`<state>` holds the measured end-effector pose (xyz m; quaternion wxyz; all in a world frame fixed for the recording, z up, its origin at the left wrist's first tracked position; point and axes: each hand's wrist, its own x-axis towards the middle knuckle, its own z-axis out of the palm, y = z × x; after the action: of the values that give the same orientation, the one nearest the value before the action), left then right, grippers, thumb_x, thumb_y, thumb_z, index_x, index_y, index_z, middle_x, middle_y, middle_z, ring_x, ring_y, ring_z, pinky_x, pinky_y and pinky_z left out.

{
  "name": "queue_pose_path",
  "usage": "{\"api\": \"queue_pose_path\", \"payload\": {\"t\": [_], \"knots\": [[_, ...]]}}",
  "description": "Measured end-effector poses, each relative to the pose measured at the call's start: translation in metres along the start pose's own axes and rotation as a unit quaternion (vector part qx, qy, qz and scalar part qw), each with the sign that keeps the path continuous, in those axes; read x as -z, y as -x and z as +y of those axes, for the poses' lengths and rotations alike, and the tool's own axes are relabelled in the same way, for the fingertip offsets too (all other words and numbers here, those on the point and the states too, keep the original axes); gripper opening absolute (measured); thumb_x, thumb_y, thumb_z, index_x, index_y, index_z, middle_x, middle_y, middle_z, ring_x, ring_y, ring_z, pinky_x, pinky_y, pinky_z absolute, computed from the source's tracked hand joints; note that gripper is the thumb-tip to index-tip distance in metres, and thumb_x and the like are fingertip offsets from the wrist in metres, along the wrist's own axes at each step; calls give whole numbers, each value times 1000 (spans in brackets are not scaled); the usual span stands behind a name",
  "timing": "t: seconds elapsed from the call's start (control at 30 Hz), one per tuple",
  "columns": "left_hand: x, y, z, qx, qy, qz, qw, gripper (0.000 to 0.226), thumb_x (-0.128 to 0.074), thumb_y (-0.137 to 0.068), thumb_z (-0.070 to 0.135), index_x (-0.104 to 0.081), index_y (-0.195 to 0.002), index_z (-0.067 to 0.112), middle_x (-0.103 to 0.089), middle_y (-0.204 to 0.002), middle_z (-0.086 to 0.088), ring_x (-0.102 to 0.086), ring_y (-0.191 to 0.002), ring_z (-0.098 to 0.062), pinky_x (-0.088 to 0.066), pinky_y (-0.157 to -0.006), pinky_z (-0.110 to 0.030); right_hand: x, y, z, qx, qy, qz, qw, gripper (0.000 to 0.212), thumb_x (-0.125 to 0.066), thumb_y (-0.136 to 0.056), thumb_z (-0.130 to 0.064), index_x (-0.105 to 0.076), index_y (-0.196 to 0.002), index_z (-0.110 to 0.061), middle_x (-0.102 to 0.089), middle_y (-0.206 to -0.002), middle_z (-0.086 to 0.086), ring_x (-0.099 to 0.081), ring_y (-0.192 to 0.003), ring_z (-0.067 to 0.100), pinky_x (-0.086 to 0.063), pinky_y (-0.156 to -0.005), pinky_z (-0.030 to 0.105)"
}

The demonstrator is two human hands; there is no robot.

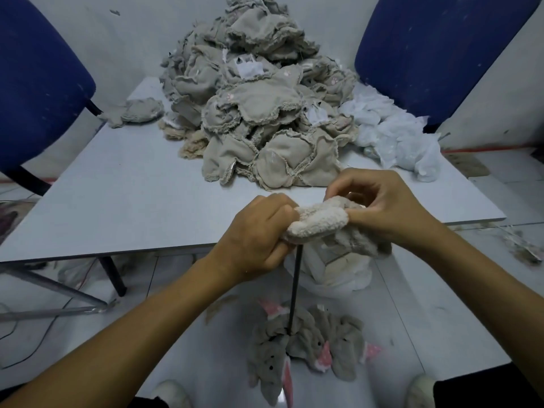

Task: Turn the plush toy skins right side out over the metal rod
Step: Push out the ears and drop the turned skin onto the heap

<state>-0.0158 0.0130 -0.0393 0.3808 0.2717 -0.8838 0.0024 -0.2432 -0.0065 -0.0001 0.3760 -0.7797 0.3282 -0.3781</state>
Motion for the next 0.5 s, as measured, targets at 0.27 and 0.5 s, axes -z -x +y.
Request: {"api": "queue_pose_path", "payload": {"t": [0.27, 0.5], "knots": [[8, 6, -8, 27, -37, 2, 999, 12, -59, -80, 6, -62, -78, -5, -63, -85, -17, -55, -71, -33, -41, -61, -44, -7, -1, -7, 62, 35, 38, 997, 36, -78, -77, -18, -66, -110, -22, -69, -98, -6, -69, -95, 21, -57, -82, 40], [8, 14, -15, 70, 17, -151, 986, 31, -71, -80, 28, -63, -95, 2, -56, -92, -5, -52, -79, -25, -43, -69, -40, -23, -1, 4, 50, 144, -40, 987, 49, -86, -74, -29, -65, -118, -28, -68, -108, -14, -65, -99, 4, -53, -84, 22]]}}
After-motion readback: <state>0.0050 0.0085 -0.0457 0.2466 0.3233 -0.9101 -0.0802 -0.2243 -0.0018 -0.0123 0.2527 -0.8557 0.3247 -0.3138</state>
